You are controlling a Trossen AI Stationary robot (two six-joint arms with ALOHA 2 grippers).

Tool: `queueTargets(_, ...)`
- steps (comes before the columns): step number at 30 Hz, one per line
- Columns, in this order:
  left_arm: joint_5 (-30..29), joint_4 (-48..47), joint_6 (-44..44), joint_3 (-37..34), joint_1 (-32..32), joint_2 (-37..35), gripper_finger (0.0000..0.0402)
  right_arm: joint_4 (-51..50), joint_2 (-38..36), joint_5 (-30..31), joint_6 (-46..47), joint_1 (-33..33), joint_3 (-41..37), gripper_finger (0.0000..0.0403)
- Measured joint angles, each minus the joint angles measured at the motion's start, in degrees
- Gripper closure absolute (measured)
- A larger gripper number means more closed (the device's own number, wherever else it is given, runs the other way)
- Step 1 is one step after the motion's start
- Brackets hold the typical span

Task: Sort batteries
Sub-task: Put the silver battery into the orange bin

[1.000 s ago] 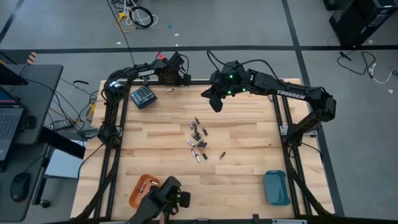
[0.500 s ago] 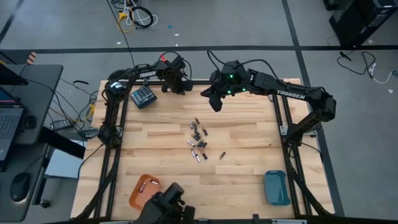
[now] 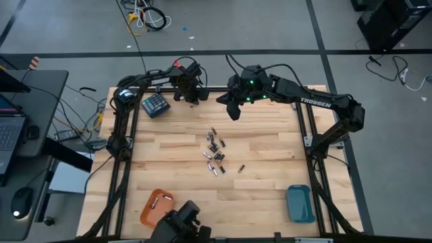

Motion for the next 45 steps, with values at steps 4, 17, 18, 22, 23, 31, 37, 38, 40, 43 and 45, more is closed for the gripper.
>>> queueTargets(4,1.03,1.23,1.18,0.0,-0.7,-2.74,0.0402,0.38,0.0,0.0,-0.14,-0.07,0.0,0.0394)
queueTargets(17,-25.5,-11.36,0.01,4.53,2.95,-9.81,0.0402,0.24,0.0,0.0,0.01,0.35,-0.02,0.0394)
queueTargets(18,-25.45,-11.42,-0.07,4.23,3.34,-9.79,0.0402,0.25,0.0,0.0,0.05,0.43,-0.02,0.0394)
queueTargets(22,-22.67,-10.51,-0.33,3.14,3.81,-9.72,0.0402,0.25,0.0,0.0,0.08,0.52,-0.02,0.0397)
queueTargets(23,-21.84,-10.51,-0.58,3.06,3.81,-9.72,0.0402,0.23,0.0,0.0,0.13,0.52,-0.02,0.0398)
queueTargets(31,-17.73,-5.99,-6.24,0.15,0.4,-9.7,0.0402,0.21,0.0,0.0,0.14,0.86,-0.02,0.0394)
queueTargets(37,-19.76,-2.35,-7.94,-0.7,-1.0,-9.66,0.0402,0.21,0.0,0.0,-0.13,0.87,-0.02,0.0397)
queueTargets(38,-21.16,-1.38,-7.89,-0.72,-1.02,-9.66,0.0402,0.21,0.0,0.0,-0.18,0.87,-0.02,0.0398)
queueTargets(40,-23.33,-1.16,-7.77,-0.7,-0.88,-9.66,0.0402,0.21,0.0,0.0,-0.21,0.85,-0.02,0.0398)
queueTargets(43,-23.97,-1.97,-7.81,-0.7,0.02,-9.66,0.0402,0.2,0.0,0.0,-0.22,0.92,-0.02,0.0397)
queueTargets(45,-24.11,-2.06,-8.04,-0.7,0.25,-9.66,0.0402,0.18,0.0,-0.02,-0.22,0.92,-0.02,0.0395)
